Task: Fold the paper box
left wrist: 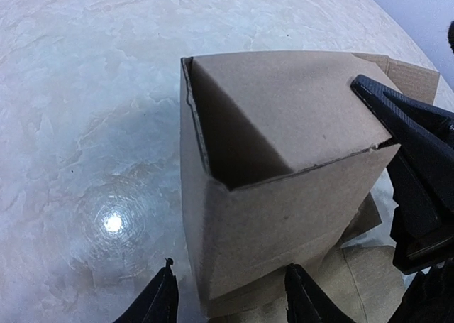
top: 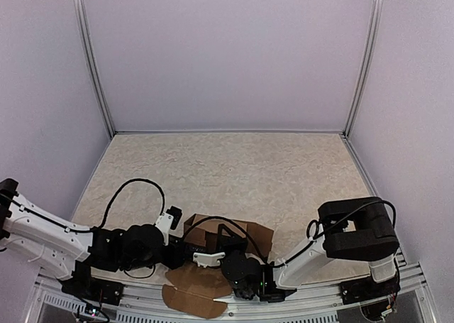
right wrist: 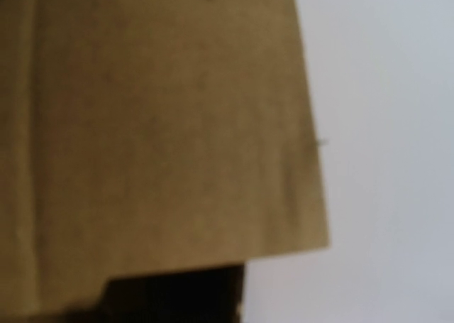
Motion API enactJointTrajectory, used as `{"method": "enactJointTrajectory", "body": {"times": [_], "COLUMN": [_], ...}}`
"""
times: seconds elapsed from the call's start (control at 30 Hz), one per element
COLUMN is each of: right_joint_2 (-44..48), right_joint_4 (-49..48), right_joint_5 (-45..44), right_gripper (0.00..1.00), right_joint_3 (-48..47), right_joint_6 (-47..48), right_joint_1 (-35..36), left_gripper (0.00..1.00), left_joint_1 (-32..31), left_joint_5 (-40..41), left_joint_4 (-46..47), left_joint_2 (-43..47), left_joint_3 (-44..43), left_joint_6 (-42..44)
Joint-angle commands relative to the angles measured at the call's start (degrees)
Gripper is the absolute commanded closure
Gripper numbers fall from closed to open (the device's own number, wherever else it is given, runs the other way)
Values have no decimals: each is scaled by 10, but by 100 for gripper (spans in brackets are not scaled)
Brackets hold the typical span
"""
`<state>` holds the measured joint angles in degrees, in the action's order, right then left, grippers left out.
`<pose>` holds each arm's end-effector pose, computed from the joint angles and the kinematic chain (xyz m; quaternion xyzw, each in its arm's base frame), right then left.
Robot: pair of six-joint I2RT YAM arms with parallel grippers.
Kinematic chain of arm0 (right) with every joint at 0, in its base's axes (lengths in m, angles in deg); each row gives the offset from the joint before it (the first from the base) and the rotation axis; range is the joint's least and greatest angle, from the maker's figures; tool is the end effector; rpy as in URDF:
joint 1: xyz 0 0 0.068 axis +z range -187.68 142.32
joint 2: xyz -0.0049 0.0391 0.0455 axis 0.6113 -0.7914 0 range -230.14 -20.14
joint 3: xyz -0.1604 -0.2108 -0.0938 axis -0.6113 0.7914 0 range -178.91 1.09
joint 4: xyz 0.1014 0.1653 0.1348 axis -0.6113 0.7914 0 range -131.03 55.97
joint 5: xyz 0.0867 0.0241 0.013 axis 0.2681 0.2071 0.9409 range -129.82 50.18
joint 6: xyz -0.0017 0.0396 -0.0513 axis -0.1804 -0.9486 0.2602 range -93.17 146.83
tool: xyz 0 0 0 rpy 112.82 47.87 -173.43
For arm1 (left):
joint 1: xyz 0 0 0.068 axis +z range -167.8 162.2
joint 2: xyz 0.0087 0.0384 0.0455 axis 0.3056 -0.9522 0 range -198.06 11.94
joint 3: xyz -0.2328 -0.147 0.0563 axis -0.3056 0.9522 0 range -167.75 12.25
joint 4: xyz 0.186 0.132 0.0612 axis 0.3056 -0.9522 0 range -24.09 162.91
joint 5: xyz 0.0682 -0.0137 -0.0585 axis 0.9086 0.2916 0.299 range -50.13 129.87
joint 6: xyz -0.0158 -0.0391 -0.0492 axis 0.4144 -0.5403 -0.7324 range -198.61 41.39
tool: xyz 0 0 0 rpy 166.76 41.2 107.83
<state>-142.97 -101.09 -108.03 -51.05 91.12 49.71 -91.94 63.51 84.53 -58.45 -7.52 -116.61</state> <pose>0.0645 0.3850 0.1396 -0.5303 0.5031 -0.3168 0.6044 0.0760 -0.1932 0.1642 0.1903 0.8672 -0.2464 0.3886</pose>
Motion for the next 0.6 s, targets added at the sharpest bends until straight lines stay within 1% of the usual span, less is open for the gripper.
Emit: {"method": "enactJointTrajectory", "body": {"times": [0.0, 0.2, 0.33, 0.57], "right_joint_2": [-26, -9, 16, 71], "right_joint_4": [-4, 5, 31, 157], "right_joint_5": [6, 10, 16, 41], "right_gripper": [100, 100, 100, 100], "right_joint_3": [13, 11, 4, -15], "right_joint_6": [32, 24, 13, -51], "right_joint_1": [14, 14, 14, 9], "left_gripper": [49, 49, 49, 48], "left_joint_1": [-12, -12, -12, -12], "left_joint_5": [19, 28, 30, 45], "left_joint_4": [-13, -17, -25, -35], "left_joint_2": [23, 22, 23, 38], "left_joint_3": [6, 2, -10, -20], "left_joint_6": [-10, 3, 16, 43]}}
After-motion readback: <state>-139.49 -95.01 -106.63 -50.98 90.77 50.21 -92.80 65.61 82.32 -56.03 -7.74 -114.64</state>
